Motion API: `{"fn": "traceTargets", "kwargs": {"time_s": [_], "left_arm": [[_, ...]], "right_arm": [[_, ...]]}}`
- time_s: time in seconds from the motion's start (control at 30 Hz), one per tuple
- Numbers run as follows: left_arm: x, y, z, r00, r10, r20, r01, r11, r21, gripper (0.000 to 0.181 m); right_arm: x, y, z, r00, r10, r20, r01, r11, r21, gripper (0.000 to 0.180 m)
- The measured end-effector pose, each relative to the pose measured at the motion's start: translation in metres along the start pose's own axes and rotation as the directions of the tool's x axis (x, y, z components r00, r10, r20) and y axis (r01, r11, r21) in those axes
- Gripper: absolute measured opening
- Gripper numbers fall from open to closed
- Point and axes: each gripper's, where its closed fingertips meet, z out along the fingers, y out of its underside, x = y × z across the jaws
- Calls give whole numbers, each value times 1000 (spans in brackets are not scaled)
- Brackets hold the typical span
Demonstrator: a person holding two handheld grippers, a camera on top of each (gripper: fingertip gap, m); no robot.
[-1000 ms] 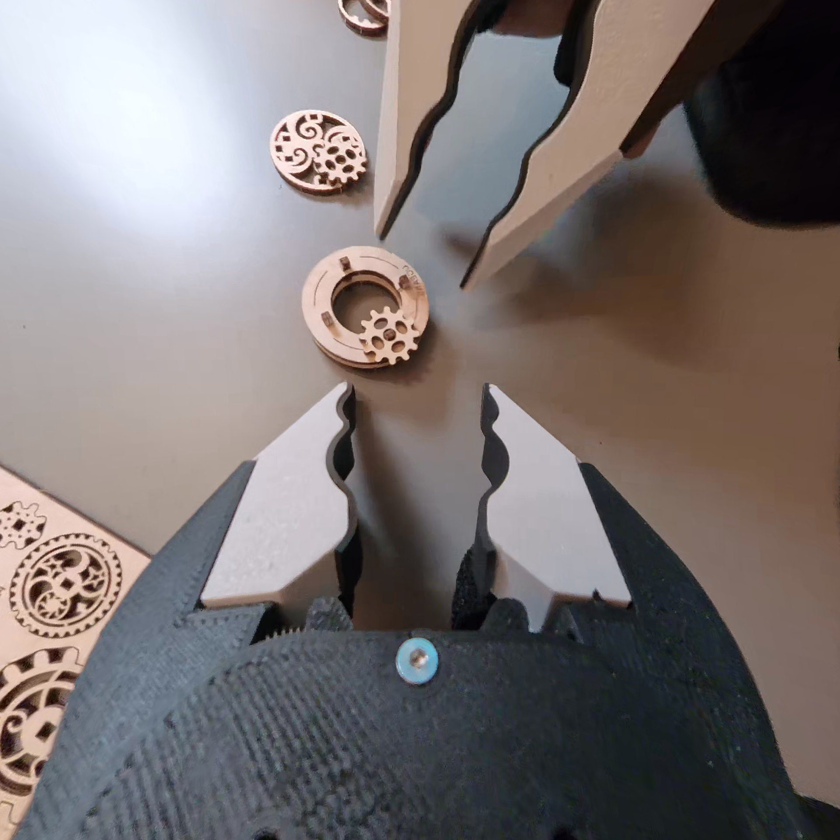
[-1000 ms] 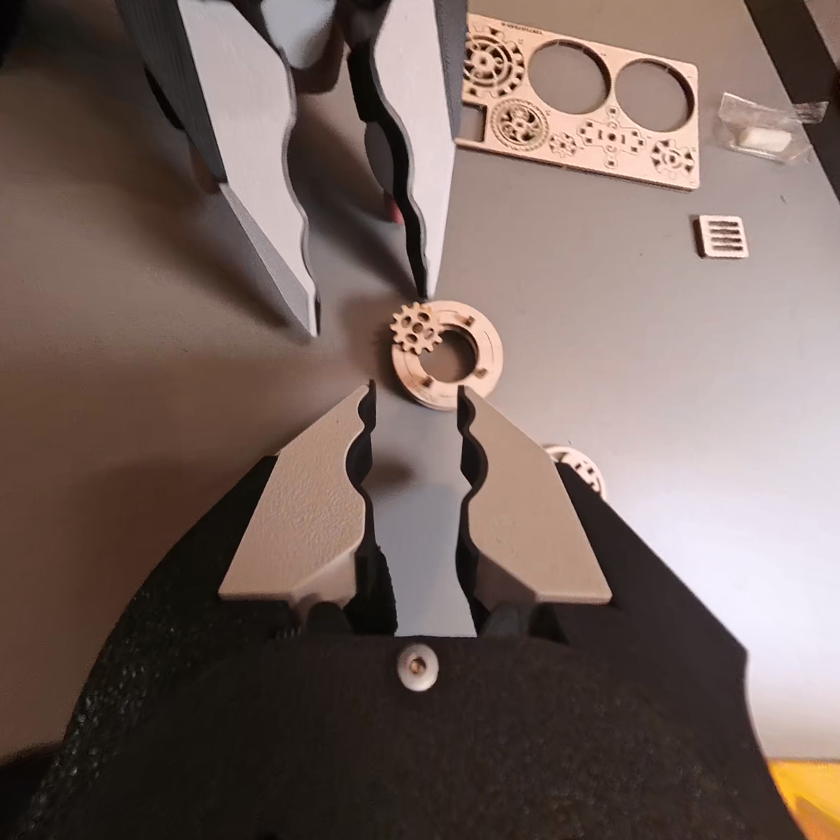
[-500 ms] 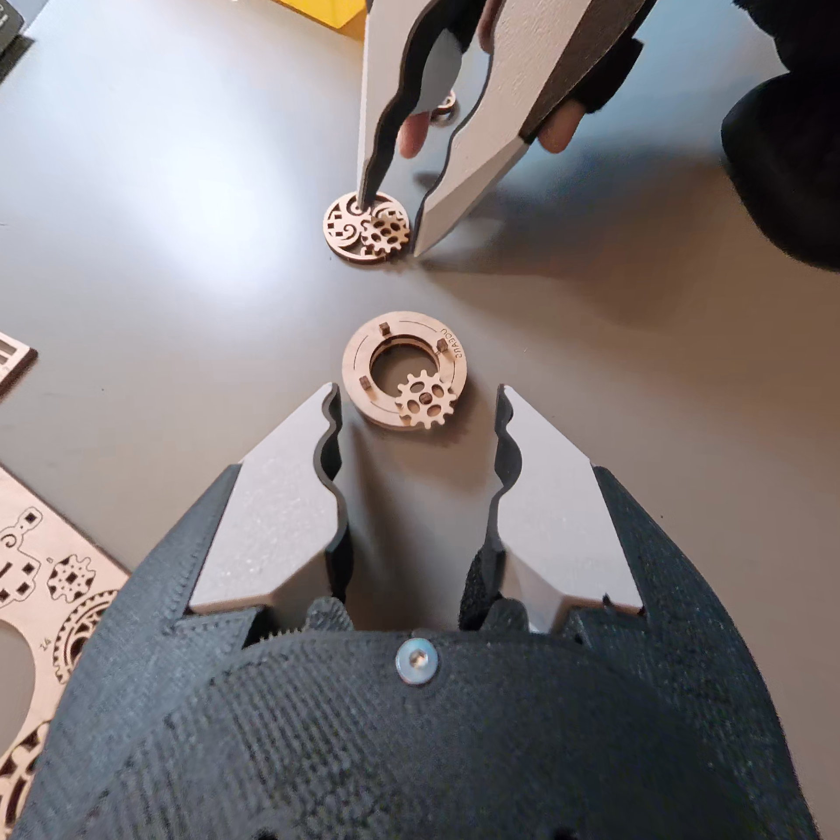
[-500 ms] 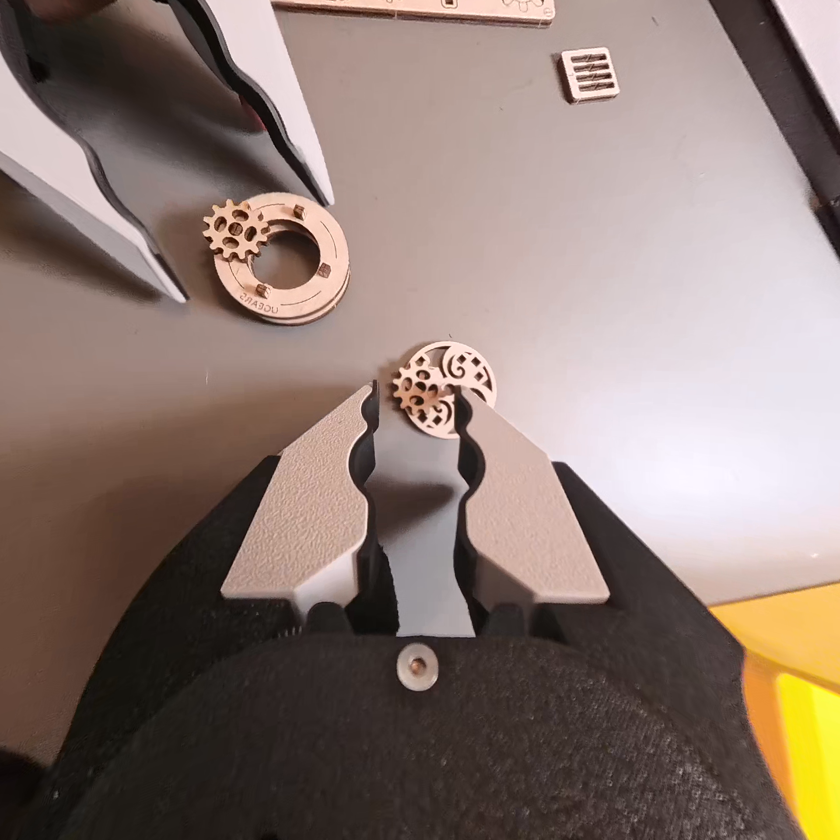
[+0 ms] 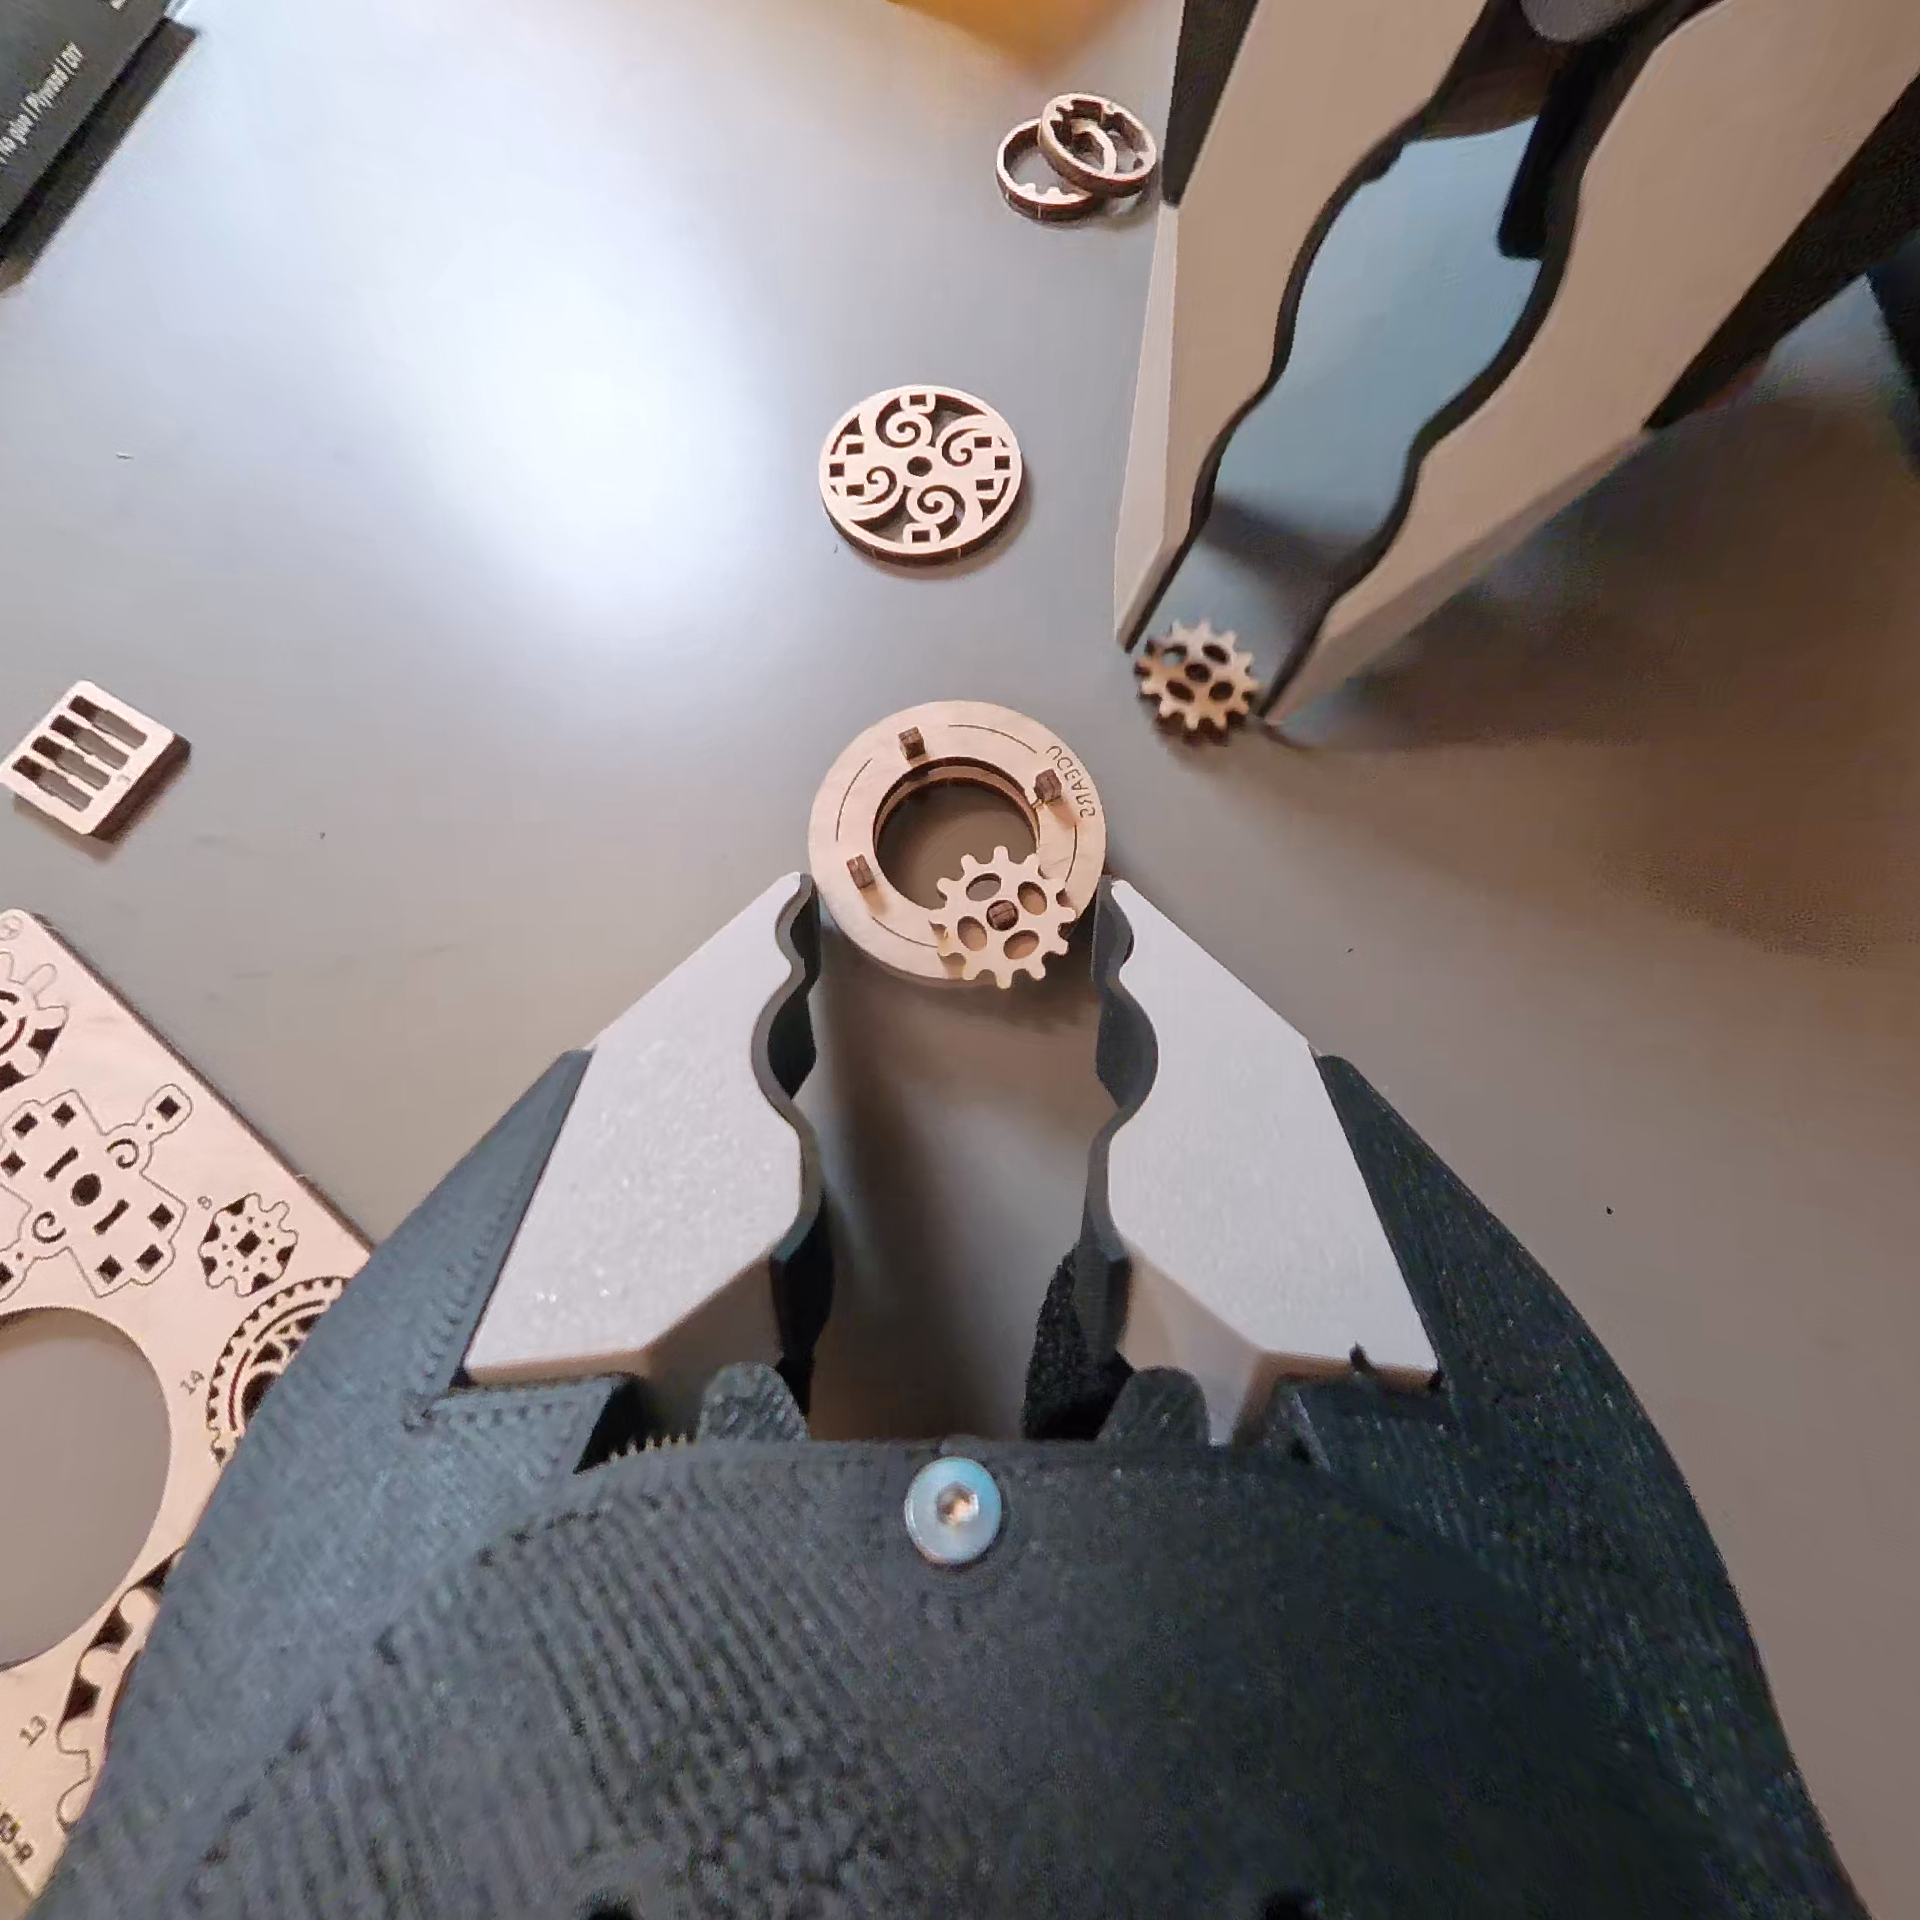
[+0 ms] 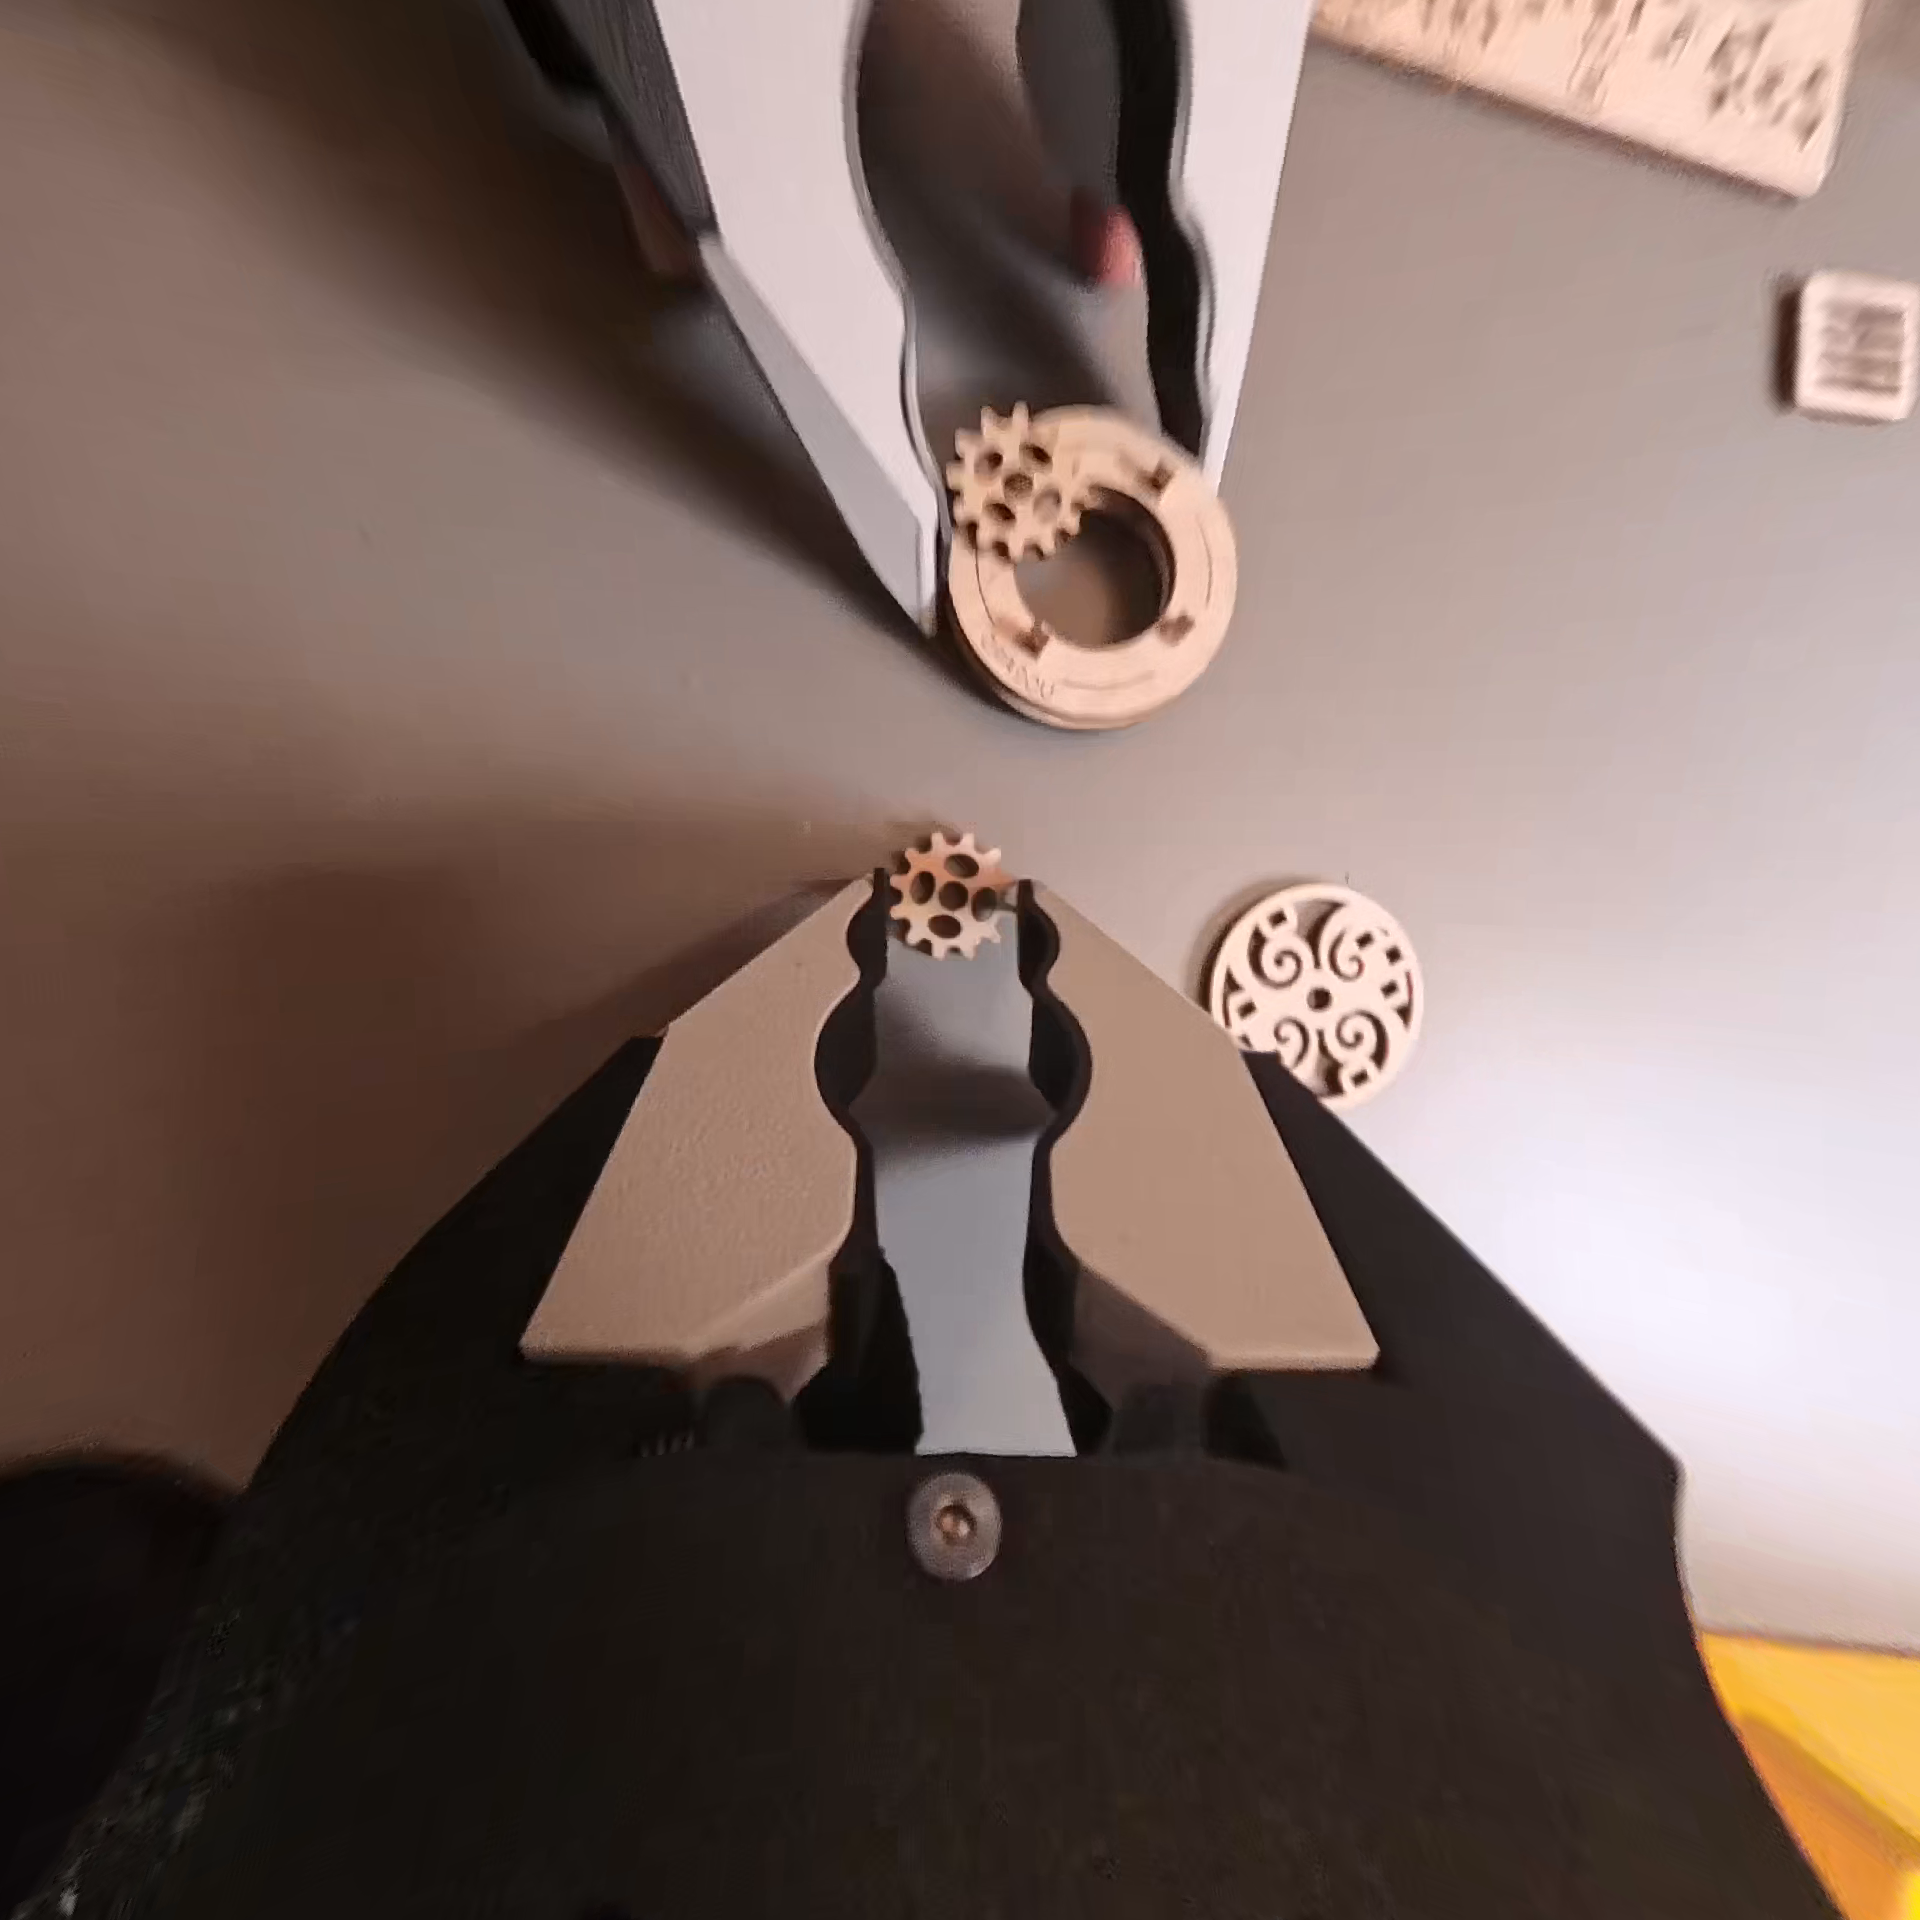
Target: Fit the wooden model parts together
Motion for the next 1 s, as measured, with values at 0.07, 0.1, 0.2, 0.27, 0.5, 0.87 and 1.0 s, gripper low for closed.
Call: {"fn": "traceTargets", "kwargs": {"time_s": [0.07,0.1,0.2,0.27,0.5,0.87,1.0], "left_arm": [[0,1,-1,1000,5,6,-5,1000,-3,52],[0,1,-1,1000,4,7,-4,1000,-3,52],[-1,2,-2,1000,-2,5,2,1000,-3,52],[-2,2,-2,1000,-4,4,4,1000,-4,52],[-3,4,-4,1000,-6,7,6,1000,-6,52],[-3,4,-4,1000,-10,2,10,1000,-4,52],[-2,5,-5,1000,-9,3,9,1000,-5,52]], "right_arm": [[6,-10,-8,999,31,-9,-30,998,62,31],[16,-14,-16,997,62,-42,-58,994,97,35],[51,-8,-29,967,213,-140,-192,970,148,41],[65,7,-22,943,289,-166,-271,954,126,48],[84,20,-14,910,348,-226,-330,937,112,2],[120,33,-29,837,481,-261,-448,876,176,54],[119,36,-11,850,474,-231,-462,881,104,44]]}}
